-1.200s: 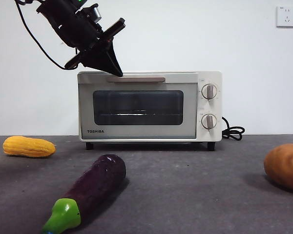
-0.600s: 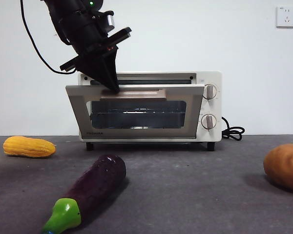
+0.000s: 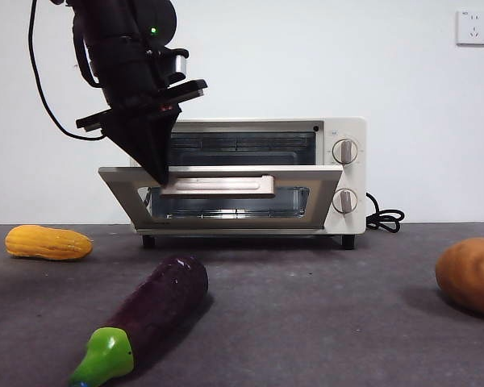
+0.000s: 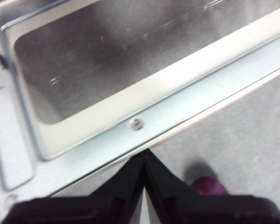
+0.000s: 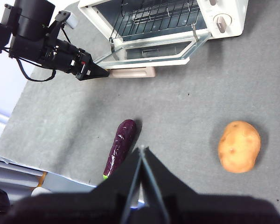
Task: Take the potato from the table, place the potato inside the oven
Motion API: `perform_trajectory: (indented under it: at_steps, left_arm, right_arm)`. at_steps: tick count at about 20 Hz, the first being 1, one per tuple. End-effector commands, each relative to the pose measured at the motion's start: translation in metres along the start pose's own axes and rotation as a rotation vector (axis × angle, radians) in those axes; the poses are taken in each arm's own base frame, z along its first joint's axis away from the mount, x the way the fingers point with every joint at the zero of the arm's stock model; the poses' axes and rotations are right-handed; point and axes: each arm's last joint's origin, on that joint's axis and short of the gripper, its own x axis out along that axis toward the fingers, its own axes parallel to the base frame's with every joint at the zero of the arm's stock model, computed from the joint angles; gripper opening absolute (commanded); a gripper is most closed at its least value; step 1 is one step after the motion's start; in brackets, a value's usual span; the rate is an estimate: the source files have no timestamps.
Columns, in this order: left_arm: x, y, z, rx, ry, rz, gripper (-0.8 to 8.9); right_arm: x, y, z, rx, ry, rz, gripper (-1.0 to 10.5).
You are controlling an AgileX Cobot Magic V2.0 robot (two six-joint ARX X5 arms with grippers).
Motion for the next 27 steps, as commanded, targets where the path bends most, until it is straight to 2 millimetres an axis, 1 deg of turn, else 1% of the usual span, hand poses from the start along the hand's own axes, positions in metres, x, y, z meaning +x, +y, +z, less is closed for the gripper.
perform_trajectory:
  at_steps: [1, 6, 11, 18, 25, 27]
  left_arm:
    - [0.014, 0.008, 0.003, -0.003, -0.003, 0.048, -0.06]
    - [0.016, 0.008, 0.002, -0.002, 0.01, 0.046, -0.06]
    - [0.027, 0.006, -0.004, -0.003, 0.095, 0.044, -0.06]
    - [0.027, -0.004, -0.011, 0.029, 0.172, 0.035, -0.06]
    - [0.026, -0.007, -0.016, 0.031, 0.22, 0.031, -0.06]
    - [0.021, -0.009, -0.017, 0.042, 0.219, 0.015, -0.06]
  right_arm:
    - [-0.001, 0.001, 0.001, -0.018, -0.009, 0.003, 0.0]
    - [-0.001, 0.001, 0.001, -0.018, -0.009, 0.003, 0.0]
    - [-0.001, 0.001, 0.001, -0.019, -0.009, 0.003, 0.0]
    - [-0.001, 0.001, 0.001, -0.031, -0.01, -0.007, 0.0]
    - [-0.001, 0.001, 0.0, -0.052, -0.005, -0.01, 0.0]
    - [0.001, -0.001, 0.001, -0.049, 0.009, -0.034, 0.0]
